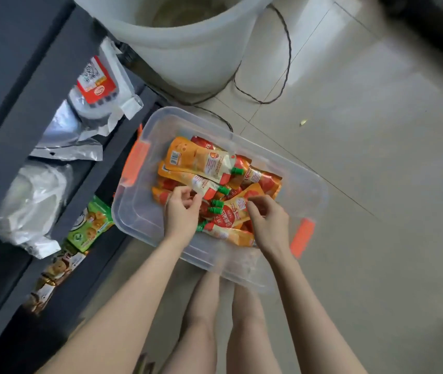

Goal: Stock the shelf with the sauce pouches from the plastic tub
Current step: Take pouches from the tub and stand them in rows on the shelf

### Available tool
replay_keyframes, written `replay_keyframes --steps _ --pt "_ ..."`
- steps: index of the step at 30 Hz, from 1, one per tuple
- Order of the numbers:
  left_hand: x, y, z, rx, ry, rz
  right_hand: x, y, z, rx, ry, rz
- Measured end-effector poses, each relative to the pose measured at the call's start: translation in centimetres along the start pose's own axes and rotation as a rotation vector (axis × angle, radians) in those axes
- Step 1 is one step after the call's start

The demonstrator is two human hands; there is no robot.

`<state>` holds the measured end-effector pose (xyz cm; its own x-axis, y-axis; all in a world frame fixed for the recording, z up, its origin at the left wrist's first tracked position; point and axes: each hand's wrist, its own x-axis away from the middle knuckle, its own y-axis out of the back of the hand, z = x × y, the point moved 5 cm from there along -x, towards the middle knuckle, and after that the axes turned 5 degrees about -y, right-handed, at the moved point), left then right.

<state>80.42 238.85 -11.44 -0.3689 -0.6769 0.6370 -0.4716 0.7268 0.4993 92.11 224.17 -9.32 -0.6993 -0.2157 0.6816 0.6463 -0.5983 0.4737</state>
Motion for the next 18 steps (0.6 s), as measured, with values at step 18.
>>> replay_keyframes --steps 18 --pt "-6.9 -2.7 3.5 -0.04 -0.043 -0.293 -9.6 -9.8 -3.3 -0.349 -0.301 -0.022"
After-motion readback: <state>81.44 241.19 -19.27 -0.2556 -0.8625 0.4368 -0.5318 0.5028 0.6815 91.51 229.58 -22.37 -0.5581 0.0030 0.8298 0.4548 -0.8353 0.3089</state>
